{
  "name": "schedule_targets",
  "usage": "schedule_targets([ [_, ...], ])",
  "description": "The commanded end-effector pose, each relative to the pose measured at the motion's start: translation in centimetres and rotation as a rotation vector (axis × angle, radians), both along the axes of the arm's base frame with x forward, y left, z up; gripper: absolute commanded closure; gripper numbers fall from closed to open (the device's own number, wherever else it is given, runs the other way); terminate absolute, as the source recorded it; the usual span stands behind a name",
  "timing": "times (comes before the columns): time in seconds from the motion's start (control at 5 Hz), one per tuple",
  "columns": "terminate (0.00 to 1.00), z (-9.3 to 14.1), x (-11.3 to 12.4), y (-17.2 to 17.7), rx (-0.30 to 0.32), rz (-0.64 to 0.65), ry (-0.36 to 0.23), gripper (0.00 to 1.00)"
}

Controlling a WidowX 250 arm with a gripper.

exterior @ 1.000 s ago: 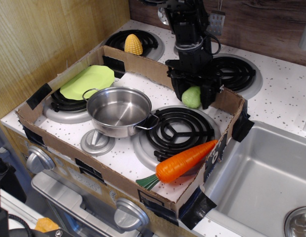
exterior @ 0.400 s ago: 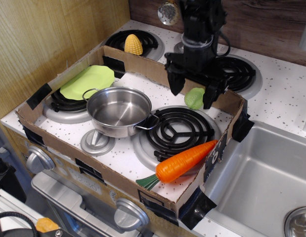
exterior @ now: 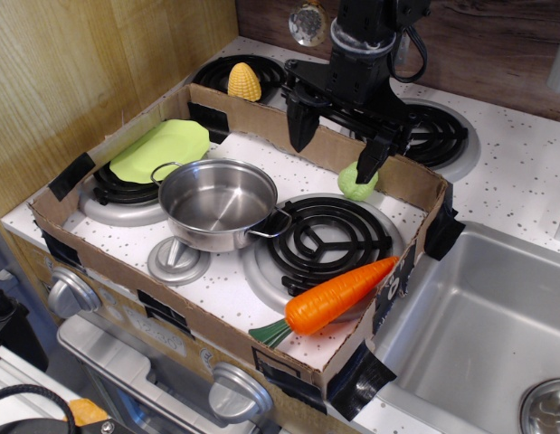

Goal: Take broccoli out of pan

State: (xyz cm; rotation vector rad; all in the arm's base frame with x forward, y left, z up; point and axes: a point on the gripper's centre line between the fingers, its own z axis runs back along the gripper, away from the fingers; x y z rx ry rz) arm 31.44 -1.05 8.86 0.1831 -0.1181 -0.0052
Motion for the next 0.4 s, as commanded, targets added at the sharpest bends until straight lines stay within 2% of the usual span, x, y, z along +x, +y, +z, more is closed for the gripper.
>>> schedule_targets([
  [0.0,0.0,2.58,-0.02,-0.51,-0.06,0.016,-0.119,0.0],
  [0.2,1.0,2.58,-0.02,-0.51,-0.06,0.016,-0.119,0.0],
])
